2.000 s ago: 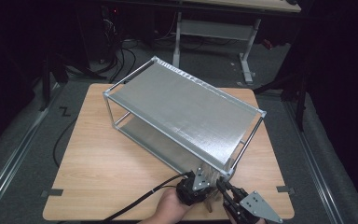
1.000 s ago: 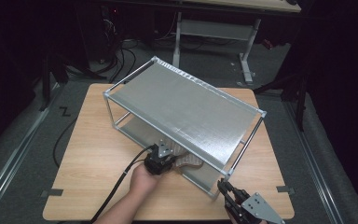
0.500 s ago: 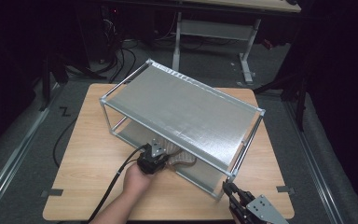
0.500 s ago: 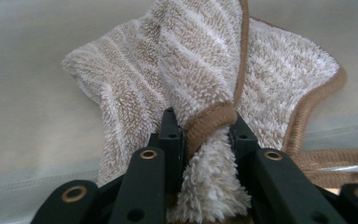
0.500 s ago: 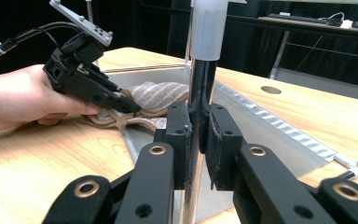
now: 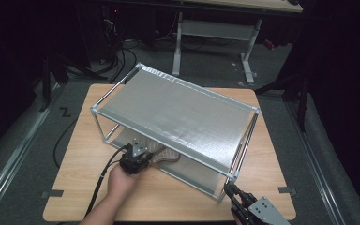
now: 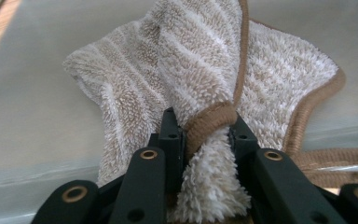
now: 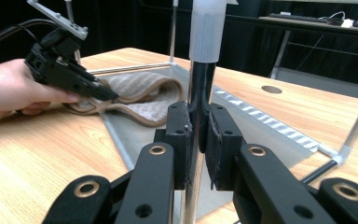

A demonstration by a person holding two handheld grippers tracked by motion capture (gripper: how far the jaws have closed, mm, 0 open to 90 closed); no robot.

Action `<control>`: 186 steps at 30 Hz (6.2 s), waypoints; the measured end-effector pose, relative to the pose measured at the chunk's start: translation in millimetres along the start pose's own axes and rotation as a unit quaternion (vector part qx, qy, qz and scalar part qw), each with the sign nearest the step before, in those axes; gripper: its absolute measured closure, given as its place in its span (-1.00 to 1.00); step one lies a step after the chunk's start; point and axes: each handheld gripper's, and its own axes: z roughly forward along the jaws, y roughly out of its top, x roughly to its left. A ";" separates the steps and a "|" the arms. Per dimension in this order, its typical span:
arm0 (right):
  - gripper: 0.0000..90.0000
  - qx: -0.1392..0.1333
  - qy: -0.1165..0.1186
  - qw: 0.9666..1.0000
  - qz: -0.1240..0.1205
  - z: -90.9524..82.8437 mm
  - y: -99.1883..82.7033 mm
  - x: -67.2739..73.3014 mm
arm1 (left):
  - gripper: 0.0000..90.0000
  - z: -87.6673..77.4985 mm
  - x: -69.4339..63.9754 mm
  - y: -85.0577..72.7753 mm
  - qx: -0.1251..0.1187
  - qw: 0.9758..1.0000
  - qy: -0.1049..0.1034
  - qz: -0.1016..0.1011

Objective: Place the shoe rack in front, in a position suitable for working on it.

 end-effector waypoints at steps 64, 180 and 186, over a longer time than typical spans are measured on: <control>0.80 -0.008 -0.002 1.000 0.016 5.0 -1.5 -2.9 | 0.56 17.9 -89.6 22.3 -0.014 0.997 -0.049 0.065; 0.80 -0.009 0.003 1.000 0.017 6.3 -1.9 -3.3 | 0.53 9.3 38.1 8.0 0.041 0.998 0.052 0.004; 0.80 -0.009 0.003 1.000 0.017 6.4 -2.1 -3.5 | 0.53 19.1 -12.3 22.5 0.038 0.998 0.021 0.050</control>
